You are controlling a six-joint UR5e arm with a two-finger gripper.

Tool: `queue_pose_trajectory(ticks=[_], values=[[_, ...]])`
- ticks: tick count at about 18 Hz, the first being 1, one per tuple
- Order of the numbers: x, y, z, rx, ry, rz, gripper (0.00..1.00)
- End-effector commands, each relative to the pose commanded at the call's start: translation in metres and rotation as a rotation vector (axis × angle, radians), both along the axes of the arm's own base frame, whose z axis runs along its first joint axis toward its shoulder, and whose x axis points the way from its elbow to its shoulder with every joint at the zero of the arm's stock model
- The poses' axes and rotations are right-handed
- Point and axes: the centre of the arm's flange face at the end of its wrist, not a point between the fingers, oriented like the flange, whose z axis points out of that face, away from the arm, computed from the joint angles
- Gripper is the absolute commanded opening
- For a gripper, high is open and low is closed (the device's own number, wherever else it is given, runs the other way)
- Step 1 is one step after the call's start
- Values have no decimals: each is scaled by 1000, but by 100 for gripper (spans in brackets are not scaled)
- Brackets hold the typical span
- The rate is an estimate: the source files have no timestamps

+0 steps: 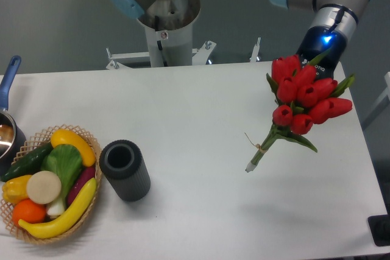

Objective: Place the flowers on the table

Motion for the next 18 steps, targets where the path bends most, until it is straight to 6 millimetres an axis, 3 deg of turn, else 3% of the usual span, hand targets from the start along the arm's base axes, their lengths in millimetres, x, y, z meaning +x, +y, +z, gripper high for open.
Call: queue_pose_trajectory(ticks=[15, 18], values=[[-1, -3, 5, -4, 16, 7, 38], [-4, -7, 2, -97, 50, 44, 38]])
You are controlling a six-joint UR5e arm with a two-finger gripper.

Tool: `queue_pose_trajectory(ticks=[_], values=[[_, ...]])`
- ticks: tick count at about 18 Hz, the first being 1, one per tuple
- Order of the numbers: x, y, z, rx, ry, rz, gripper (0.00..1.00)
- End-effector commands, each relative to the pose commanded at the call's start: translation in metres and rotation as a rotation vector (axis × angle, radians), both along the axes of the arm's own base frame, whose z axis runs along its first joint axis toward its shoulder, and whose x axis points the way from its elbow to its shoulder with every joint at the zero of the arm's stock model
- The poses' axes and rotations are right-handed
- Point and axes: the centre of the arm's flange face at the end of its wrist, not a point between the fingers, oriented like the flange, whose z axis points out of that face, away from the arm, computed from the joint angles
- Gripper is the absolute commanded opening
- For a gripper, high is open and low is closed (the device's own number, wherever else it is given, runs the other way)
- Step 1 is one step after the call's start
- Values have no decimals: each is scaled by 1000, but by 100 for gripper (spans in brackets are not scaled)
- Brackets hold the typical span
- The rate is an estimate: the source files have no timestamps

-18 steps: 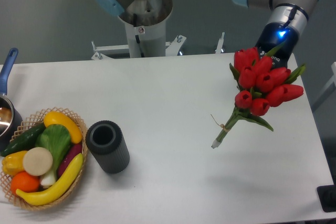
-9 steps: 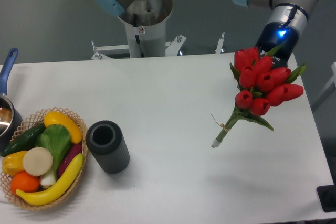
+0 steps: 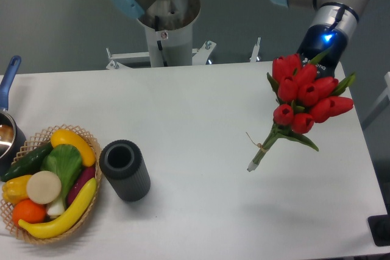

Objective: Place the flowers on the table

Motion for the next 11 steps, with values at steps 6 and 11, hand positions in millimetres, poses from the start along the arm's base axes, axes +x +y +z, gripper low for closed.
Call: queue_pose_trajectory(ticks=[6, 11], values=[[3, -3, 0, -166, 59, 59, 38], [6, -2, -5, -242, 79, 78, 38]])
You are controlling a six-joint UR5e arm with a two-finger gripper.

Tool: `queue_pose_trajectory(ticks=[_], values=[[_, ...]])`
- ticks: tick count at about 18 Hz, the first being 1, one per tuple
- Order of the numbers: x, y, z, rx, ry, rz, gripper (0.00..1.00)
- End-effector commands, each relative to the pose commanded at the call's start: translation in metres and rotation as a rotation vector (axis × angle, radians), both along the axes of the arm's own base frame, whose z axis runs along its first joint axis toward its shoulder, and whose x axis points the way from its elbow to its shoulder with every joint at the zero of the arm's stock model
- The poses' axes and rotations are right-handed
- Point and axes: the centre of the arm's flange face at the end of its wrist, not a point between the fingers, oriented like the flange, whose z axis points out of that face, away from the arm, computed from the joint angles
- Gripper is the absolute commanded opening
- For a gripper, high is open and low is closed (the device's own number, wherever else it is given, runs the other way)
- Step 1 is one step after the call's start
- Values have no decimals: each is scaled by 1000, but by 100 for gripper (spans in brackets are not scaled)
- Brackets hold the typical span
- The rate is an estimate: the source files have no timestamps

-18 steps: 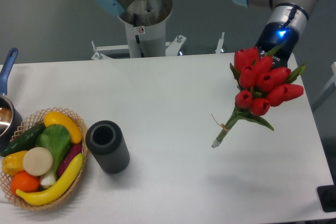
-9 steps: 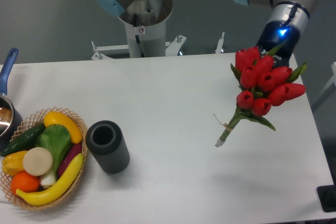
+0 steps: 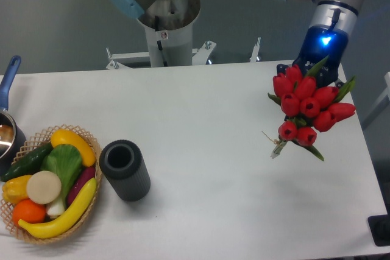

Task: Place the flowers on the table
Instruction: 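Swing the held tulip bouquet toward the black cup, blooms hanging down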

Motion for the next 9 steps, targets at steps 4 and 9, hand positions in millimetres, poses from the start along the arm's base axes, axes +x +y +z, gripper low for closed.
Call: queue_pose_trajectory(ticks=[4, 9], values=[[6, 9, -12, -116, 63, -21, 38], [19, 30, -32, -280, 106, -41, 38]])
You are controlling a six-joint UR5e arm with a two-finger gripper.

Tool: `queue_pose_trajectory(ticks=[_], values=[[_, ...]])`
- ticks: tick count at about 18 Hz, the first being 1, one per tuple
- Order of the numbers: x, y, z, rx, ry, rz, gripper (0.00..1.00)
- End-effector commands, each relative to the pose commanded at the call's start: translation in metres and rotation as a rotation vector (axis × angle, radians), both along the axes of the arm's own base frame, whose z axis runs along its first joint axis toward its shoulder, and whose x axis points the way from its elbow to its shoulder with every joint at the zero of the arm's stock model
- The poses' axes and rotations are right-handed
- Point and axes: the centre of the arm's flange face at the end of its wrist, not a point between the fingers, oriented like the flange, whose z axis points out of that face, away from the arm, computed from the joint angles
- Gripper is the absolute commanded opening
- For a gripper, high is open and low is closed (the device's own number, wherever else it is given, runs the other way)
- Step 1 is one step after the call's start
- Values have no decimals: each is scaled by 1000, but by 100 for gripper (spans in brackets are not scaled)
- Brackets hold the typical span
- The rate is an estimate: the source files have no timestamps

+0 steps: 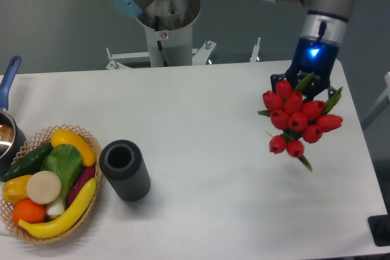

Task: Place the flowers on the table
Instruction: 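Swing the held tulip bouquet toward the black cup, blooms hanging down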

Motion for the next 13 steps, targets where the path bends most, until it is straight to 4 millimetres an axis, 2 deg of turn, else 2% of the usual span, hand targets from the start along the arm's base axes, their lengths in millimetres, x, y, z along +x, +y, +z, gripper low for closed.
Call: queue_pose_trajectory(ticks=[3, 13], values=[[9, 17, -18, -140, 43, -37, 38], [25, 48, -73, -467, 82, -84, 38]])
